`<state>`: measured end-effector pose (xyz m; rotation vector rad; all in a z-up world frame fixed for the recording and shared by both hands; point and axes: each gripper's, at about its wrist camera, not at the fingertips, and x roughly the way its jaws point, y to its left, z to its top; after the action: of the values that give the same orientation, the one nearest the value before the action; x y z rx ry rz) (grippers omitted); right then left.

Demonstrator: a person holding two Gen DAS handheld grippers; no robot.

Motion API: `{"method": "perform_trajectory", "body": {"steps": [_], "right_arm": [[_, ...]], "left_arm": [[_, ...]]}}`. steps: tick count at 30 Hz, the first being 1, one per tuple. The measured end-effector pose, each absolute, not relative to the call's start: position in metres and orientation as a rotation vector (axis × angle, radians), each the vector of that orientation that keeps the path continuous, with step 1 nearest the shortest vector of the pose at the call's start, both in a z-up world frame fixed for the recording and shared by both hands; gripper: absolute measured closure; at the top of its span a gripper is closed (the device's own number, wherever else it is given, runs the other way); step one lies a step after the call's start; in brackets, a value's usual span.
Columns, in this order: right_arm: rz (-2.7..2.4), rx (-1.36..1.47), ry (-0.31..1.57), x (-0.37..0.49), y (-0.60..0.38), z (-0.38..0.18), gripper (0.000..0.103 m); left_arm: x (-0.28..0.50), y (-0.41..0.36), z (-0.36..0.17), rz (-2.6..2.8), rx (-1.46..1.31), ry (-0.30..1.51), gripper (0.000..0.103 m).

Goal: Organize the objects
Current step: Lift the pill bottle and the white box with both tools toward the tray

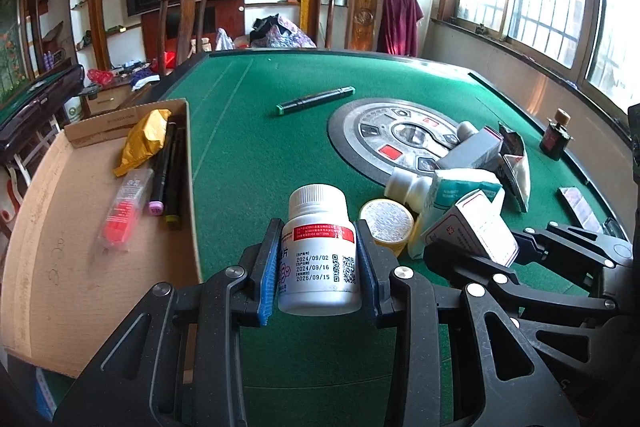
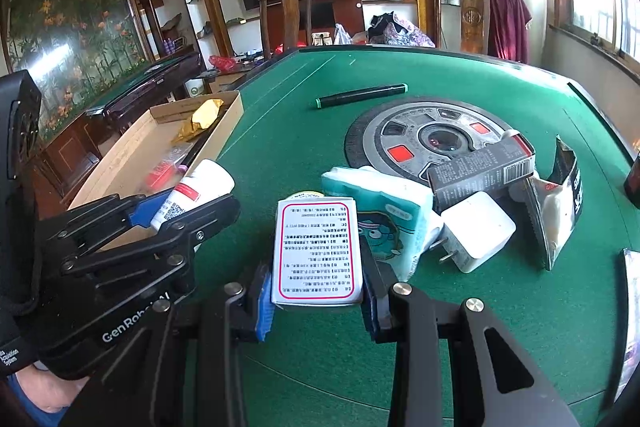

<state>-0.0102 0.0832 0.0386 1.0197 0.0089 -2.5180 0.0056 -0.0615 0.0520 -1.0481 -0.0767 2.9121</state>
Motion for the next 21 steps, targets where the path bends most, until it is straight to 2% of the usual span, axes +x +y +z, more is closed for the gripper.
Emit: {"method": "perform_trajectory", "body": {"steps": [21], "right_arm": [[-2.557, 0.964, 0.101, -0.005, 0.050, 0.063, 0.068]], "left_arm": [[0.023, -0.091, 0.071, 3.000, -0.931, -0.202, 0.069]]}}
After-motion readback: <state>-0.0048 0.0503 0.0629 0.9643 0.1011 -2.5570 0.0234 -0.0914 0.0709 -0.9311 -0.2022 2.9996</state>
